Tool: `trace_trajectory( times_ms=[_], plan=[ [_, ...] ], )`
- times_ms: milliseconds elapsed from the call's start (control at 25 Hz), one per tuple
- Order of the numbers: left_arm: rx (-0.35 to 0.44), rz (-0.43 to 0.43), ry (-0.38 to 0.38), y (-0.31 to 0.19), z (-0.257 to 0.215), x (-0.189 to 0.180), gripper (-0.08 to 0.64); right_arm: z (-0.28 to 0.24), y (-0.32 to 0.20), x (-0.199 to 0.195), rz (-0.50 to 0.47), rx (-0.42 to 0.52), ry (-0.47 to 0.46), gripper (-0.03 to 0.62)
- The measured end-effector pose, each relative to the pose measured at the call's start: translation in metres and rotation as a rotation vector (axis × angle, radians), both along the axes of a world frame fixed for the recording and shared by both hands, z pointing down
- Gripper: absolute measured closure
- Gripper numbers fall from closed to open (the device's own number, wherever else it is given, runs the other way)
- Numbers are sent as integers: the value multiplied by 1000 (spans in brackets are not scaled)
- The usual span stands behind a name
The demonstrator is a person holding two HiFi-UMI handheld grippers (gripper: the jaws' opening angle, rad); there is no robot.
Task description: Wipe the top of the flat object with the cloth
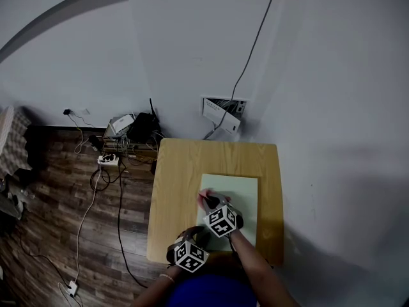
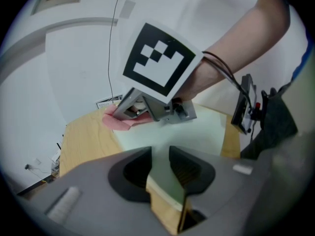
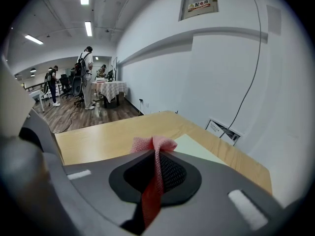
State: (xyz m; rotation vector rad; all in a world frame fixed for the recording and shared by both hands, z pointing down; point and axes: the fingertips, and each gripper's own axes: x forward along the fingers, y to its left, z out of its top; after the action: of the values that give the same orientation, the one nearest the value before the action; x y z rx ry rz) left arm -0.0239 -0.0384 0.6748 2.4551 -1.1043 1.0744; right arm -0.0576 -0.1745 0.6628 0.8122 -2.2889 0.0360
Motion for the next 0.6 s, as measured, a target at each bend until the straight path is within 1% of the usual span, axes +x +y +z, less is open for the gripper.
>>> trace_trajectory(
  times_ms=[120,600],
  plan=[
    [0,-1,-3,-1,1,-1,449,2,-1,1,1,-7,-15,577],
    [3,-7,-3,-1,1,0,449,2,1,3,-14,9,-10,577]
  ],
)
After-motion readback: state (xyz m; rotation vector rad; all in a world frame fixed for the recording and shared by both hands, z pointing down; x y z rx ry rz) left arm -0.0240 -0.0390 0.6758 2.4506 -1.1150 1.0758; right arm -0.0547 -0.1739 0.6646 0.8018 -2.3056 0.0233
